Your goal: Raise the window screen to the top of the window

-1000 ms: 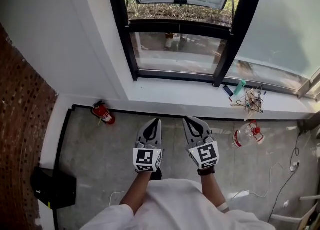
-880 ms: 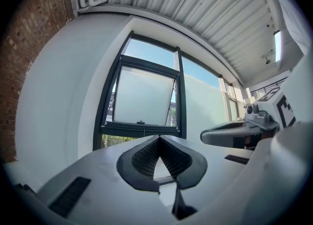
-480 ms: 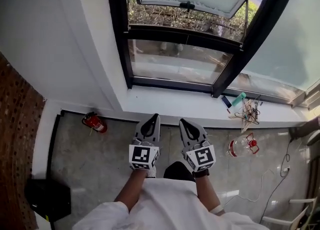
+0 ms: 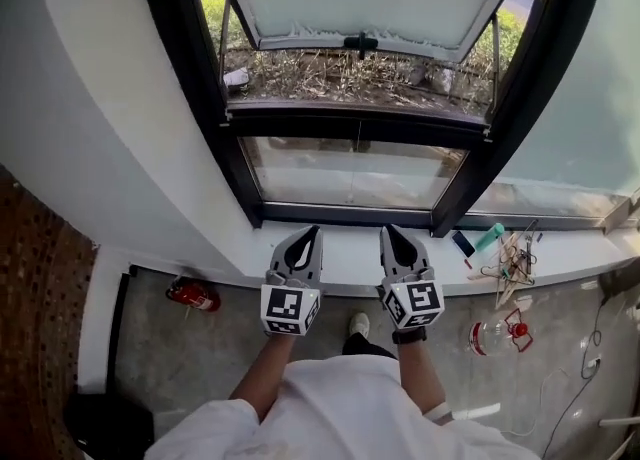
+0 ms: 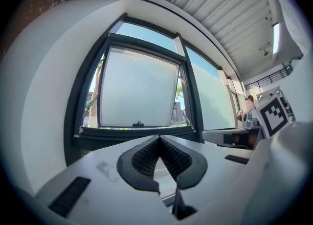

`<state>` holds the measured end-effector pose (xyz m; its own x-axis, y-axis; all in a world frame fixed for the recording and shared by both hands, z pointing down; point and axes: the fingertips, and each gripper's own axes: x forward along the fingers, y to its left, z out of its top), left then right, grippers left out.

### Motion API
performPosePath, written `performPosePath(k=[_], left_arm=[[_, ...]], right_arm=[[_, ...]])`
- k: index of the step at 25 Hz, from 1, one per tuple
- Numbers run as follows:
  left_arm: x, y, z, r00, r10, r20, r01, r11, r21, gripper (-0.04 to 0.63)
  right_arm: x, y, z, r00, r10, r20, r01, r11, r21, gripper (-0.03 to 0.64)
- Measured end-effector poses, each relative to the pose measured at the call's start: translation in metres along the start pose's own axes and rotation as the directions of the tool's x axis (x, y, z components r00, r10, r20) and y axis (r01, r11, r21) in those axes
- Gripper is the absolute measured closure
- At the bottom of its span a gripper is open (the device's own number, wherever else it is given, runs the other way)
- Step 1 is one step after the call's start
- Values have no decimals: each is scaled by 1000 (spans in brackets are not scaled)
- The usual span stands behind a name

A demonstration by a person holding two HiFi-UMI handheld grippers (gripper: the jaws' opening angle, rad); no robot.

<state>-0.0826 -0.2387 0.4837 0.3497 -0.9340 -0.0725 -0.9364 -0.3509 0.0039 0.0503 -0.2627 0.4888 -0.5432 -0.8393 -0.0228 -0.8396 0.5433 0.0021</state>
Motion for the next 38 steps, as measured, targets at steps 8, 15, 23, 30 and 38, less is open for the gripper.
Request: performPosePath(k=[8, 15, 23, 30, 38], left_arm=[[131, 22, 11, 999, 11, -35, -8, 995, 97, 594], [210, 59, -7, 992, 1, -123, 25, 976, 214, 594], [274, 101, -29, 973, -71, -219, 147, 925, 350, 594], [299, 109, -44, 949, -103, -299, 258, 799, 543, 592], [309, 115, -59, 913, -97, -396, 365, 628, 687, 535]], right_arm=[[136, -91, 19, 998, 66, -13, -67, 994, -89, 615], [211, -114, -40, 992, 65, -106, -65, 998, 4, 615], [257, -122, -104, 975, 15, -220, -1, 998, 65, 615], [270, -115, -132, 966, 8, -260, 15, 996, 86, 615], [274, -111, -154, 957, 10, -289, 12, 997, 74, 614]])
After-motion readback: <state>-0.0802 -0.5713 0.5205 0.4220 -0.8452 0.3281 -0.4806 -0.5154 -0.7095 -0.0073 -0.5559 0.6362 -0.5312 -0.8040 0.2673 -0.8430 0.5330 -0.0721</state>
